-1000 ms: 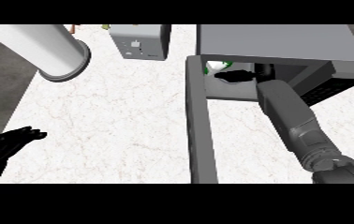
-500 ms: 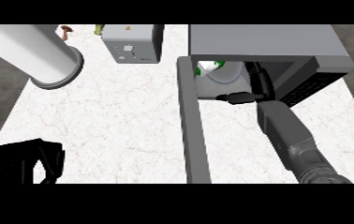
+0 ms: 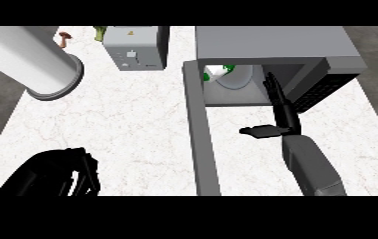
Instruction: Pick up the milk, place it into the microwave and close the microwave
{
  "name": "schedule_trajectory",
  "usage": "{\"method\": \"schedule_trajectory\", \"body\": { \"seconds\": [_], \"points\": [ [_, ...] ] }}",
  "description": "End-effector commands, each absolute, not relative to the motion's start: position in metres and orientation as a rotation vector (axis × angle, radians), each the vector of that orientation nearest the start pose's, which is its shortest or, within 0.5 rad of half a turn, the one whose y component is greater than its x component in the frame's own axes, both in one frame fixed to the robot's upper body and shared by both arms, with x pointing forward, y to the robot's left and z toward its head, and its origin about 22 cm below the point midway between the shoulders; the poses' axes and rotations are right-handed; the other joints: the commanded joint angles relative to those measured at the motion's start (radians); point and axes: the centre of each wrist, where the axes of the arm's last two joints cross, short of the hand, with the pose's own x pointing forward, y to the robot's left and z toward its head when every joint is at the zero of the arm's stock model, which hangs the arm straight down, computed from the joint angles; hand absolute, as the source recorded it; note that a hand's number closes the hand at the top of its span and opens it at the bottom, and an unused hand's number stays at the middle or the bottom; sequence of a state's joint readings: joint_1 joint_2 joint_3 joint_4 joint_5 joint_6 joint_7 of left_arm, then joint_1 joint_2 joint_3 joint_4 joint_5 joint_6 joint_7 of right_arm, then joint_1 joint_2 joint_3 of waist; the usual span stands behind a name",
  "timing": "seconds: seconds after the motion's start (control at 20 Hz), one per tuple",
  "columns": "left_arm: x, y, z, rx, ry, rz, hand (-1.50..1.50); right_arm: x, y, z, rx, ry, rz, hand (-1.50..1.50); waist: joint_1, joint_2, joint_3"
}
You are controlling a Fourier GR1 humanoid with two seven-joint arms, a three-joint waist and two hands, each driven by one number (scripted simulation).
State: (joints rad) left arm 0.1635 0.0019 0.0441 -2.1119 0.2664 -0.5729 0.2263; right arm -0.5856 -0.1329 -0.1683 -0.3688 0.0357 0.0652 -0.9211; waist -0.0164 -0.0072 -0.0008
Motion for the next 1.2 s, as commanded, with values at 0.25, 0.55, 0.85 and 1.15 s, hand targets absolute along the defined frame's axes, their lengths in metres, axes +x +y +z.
{"method": "schedule_trajectory", "body": {
  "seconds": [0.25, 0.55, 0.85, 1.15],
  "points": [
    [0.207, 0.188, 0.09, -0.456, -1.784, -0.529, 1.5, 0.264, -0.294, -0.117, 0.004, -1.838, 0.084, -1.5, -0.021, -0.003, -0.001],
    [0.24, 0.135, 0.064, -0.5, -1.716, -0.67, 1.5, 0.223, -0.328, -0.108, 0.021, -1.854, 0.096, -1.5, -0.025, 0.003, -0.001],
    [0.255, 0.097, 0.021, -0.425, -1.644, -0.816, 1.5, 0.195, -0.322, -0.094, -0.003, -1.895, 0.158, -1.5, -0.019, 0.006, -0.001],
    [0.25, 0.07, -0.032, -0.356, -1.679, -0.829, 1.5, 0.173, -0.346, -0.049, 0.089, -1.955, 0.204, -1.5, -0.04, 0.009, -0.002]
  ]
}}
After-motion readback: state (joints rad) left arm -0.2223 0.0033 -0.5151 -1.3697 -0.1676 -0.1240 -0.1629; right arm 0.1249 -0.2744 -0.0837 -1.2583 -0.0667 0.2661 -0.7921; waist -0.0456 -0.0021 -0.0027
